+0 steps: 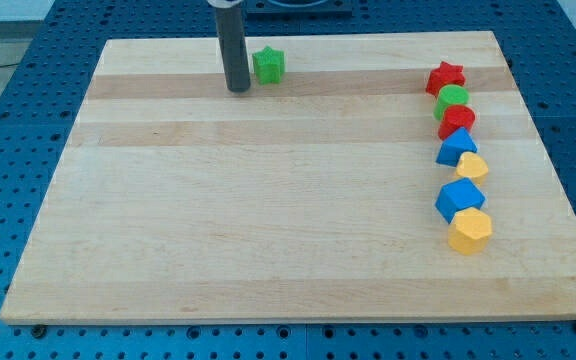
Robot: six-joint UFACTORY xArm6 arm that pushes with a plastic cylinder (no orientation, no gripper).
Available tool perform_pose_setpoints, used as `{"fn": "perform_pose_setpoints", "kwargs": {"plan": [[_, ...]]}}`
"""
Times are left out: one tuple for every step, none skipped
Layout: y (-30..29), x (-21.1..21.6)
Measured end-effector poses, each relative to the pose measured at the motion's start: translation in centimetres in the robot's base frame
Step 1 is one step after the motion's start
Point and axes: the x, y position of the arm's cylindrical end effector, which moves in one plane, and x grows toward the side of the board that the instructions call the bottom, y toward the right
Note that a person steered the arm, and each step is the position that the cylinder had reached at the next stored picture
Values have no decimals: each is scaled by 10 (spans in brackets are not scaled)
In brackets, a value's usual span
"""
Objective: Move the green star to the right side of the board
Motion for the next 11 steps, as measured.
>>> {"fn": "perform_pose_setpoints", "kwargs": {"plan": [[10, -13], [37, -23], [59, -40], [73, -59], [114, -63], [153, -60], [158, -60], [130, -60], [99, -50], [102, -31], [127, -32]]}}
